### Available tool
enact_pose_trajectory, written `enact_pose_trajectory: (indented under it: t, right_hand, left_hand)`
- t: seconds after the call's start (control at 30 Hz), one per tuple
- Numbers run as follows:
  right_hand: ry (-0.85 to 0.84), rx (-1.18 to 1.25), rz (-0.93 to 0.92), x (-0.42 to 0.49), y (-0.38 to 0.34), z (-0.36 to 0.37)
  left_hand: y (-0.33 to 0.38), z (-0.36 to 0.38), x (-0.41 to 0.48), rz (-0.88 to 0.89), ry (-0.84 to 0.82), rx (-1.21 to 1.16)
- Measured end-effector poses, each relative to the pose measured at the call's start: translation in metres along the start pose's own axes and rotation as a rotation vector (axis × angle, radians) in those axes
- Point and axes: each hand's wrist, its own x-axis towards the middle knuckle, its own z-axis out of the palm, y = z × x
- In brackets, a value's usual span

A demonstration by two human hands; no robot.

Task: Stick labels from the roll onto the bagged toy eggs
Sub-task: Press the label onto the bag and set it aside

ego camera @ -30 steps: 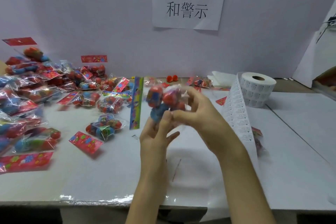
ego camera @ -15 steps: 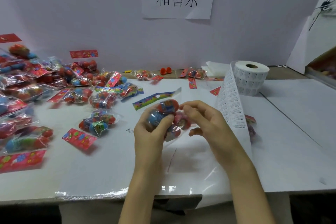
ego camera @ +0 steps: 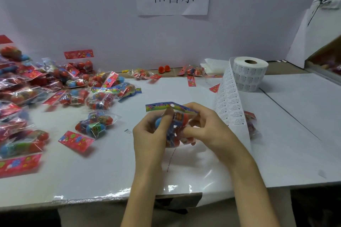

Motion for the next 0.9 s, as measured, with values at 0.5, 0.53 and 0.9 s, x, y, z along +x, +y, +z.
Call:
enact_pose_trajectory:
  t: [0.5,0.53,0.9]
  right_hand:
    - [0.141,-0.035,-0.107,0.004,0.002,0.006]
    - [0.161,-0.042,-0.107,0.004,0.002,0.005]
    - [0.292,-0.083,-0.186,0.005,0.005,-0.003]
  left_hand:
    - [-0.001,-0.002,0.001,-0.004,0.058,0.084]
    - [0.0,-0.001,0.0,-0.001,0.054,0.084]
    - [-0.001,0.001,0.002,-0.018,-0.159,0.1]
